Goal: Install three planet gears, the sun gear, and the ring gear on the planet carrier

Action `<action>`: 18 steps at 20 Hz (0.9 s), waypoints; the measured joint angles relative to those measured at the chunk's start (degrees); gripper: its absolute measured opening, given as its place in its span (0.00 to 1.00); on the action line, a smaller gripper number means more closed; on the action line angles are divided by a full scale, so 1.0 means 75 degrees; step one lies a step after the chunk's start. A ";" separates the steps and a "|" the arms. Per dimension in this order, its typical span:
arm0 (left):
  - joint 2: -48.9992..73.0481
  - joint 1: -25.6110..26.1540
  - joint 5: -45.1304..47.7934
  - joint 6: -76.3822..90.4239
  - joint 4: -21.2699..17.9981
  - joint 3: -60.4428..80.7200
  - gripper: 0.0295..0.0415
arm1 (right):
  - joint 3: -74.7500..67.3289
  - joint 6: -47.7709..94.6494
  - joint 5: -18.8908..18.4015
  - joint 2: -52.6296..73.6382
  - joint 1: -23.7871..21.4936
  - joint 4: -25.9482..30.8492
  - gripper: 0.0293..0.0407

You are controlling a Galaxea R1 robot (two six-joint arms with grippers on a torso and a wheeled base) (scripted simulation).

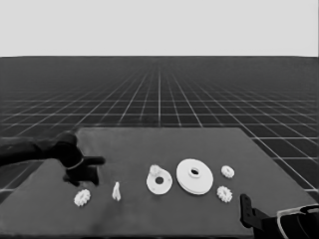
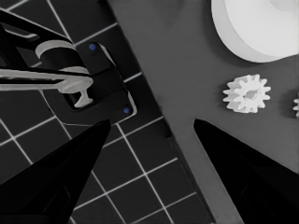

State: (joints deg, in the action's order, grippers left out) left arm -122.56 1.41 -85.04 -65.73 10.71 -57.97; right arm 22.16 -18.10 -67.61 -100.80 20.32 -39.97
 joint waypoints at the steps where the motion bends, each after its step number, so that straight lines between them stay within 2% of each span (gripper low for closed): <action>1: 0.0430 0.0019 0.0116 0.0546 -0.0030 -0.0094 0.75 | 0.0000 0.0000 0.0000 0.0000 0.0000 0.0000 0.81; 6: 0.0894 0.0038 0.0279 0.1327 -0.0102 -0.0319 0.75 | 0.0000 0.0000 0.0000 0.0000 0.0000 0.0000 0.81; 7: 0.0751 0.0786 0.0745 0.1395 0.0538 -0.0606 0.75 | 0.0000 0.0000 0.0000 0.0000 0.0000 0.0000 0.81; 9: 0.0504 0.1524 0.1205 0.1486 0.1073 -0.1068 0.75 | 0.0000 0.0000 0.0000 0.0000 0.0000 0.0000 0.81; 16: 0.0340 0.1843 0.1451 0.1550 0.1307 -0.1377 0.75 | 0.0000 0.0000 0.0000 0.0000 0.0000 0.0000 0.81; 18: 0.0338 0.1847 0.1455 0.1550 0.1311 -0.1382 0.15 | 0.0000 0.0000 0.0000 0.0000 0.0000 0.0000 0.81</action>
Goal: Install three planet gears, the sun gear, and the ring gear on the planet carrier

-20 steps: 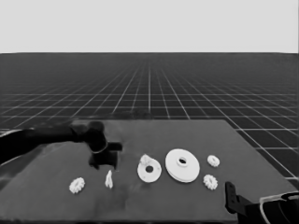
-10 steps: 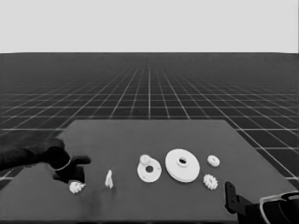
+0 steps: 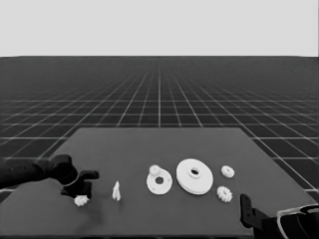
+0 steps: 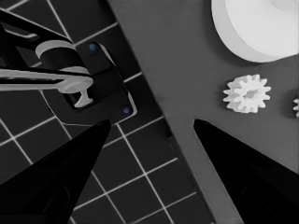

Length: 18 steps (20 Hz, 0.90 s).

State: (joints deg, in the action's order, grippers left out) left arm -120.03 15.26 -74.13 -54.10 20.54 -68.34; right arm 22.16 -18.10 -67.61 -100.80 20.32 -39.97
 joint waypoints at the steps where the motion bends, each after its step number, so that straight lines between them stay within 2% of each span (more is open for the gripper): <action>1: 0.0000 -0.0002 0.0001 0.0000 0.0001 -0.0001 0.14 | 0.0000 0.0000 0.0000 0.0000 0.0000 0.0000 0.81; 8: -0.0001 -0.0002 0.0002 0.0001 0.0002 -0.0002 0.14 | 0.0000 0.0000 0.0000 0.0000 0.0000 0.0000 0.81; 9: 0.0305 -0.0602 -0.0479 -0.0109 -0.0489 0.0579 0.14 | 0.0000 0.0000 0.0000 0.0000 0.0000 0.0000 0.81; 11: 0.0524 -0.1389 -0.0927 -0.0159 -0.1075 0.0951 0.14 | 0.0000 0.0000 0.0000 0.0000 0.0000 0.0000 0.81; 14: 0.0574 -0.1727 -0.1115 -0.0163 -0.1348 0.1032 0.14 | 0.0000 0.0000 0.0000 0.0000 0.0000 0.0000 0.81; 18: 0.0581 -0.1798 -0.1157 -0.0161 -0.1412 0.1042 0.14 | 0.0000 0.0000 0.0000 0.0000 0.0000 0.0000 0.81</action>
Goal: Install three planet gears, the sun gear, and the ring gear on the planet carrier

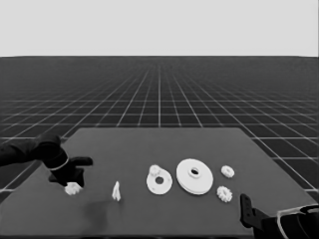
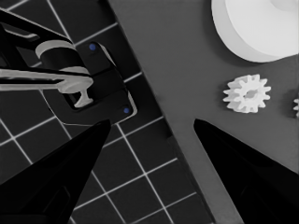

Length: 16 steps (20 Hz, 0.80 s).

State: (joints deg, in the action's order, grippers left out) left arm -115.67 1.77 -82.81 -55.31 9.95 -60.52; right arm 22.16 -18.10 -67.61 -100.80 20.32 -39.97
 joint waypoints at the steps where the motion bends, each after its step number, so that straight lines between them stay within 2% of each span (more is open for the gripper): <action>1: -0.1310 -0.0079 -0.0629 -0.3038 0.0326 0.0739 0.14 | 0.0000 0.0000 0.0000 0.0000 0.0000 0.0000 0.81; 2: -0.3649 -0.0128 -0.0998 -0.4584 0.0293 0.0483 0.14 | 0.0000 0.0000 0.0000 0.0000 0.0000 0.0000 0.81; 3: -0.5142 -0.0147 -0.1047 -0.4875 0.0212 -0.0417 0.14 | 0.0000 0.0000 0.0000 0.0000 0.0000 0.0000 0.81; 5: -0.6420 -0.0158 -0.0975 -0.4629 0.0147 -0.1751 0.14 | 0.0000 0.0000 0.0000 0.0000 0.0000 0.0000 0.81; 10: -0.6988 -0.0153 -0.0913 -0.4346 0.0118 -0.2578 0.14 | 0.0000 0.0000 0.0000 0.0000 0.0000 0.0000 0.81; 11: -0.7045 0.0361 -0.0860 -0.4167 0.0665 -0.2821 0.14 | 0.0000 0.0000 0.0000 0.0000 0.0000 0.0000 0.81; 12: -0.7087 0.0715 -0.0798 -0.4026 0.0980 -0.3023 0.14 | 0.0000 0.0000 0.0000 0.0000 0.0000 0.0000 0.81; 16: -0.7164 0.1098 -0.0676 -0.3812 0.1349 -0.3345 0.14 | 0.0000 0.0000 0.0000 0.0000 0.0000 0.0000 0.81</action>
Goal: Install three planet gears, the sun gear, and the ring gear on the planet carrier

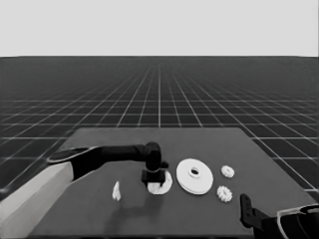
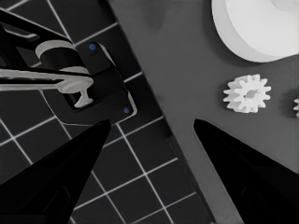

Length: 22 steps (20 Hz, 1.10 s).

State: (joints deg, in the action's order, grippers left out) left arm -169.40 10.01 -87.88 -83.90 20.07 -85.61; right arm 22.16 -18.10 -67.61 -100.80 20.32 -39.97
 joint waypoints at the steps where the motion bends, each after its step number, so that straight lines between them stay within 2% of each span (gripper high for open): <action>1: -0.0003 0.0021 0.0008 0.0012 0.0020 -0.0019 0.14 | 0.0000 0.0000 0.0000 0.0000 0.0000 0.0000 0.81; 4: -0.0007 0.0043 0.0017 0.0025 0.0044 -0.0041 0.14 | 0.0000 0.0000 0.0000 0.0000 0.0000 0.0000 0.81; 6: -0.0008 0.0045 0.0019 0.0027 0.0048 -0.0044 0.63 | 0.0000 0.0000 0.0000 0.0000 0.0000 0.0000 0.81; 7: -0.0009 0.0046 0.0019 0.0028 0.0049 -0.0045 0.71 | 0.0000 0.0000 0.0000 0.0000 0.0000 0.0000 0.81; 9: -0.0009 0.0046 0.0020 0.0028 0.0050 -0.0046 0.74 | 0.0000 0.0000 0.0000 0.0000 0.0000 0.0000 0.81; 14: -0.0009 0.0046 0.0020 0.0028 0.0050 -0.0046 0.75 | 0.0000 0.0000 0.0000 0.0000 0.0000 0.0000 0.81; 15: 0.0087 -0.0404 -0.0146 -0.0250 -0.0430 0.0360 0.75 | 0.0000 0.0000 0.0000 0.0000 0.0000 0.0000 0.81; 17: 0.0128 -0.0969 -0.0222 -0.0449 -0.0944 0.0626 0.75 | 0.0000 0.0000 0.0000 0.0000 0.0000 0.0000 0.81; 22: 0.0137 -0.1233 -0.0231 -0.0506 -0.1213 0.0696 0.75 | 0.0000 0.0000 0.0000 0.0000 0.0000 0.0000 0.81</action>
State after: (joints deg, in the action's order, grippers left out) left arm -168.37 0.76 -89.61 -87.70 10.98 -80.38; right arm 22.16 -18.10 -67.61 -100.80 20.32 -39.97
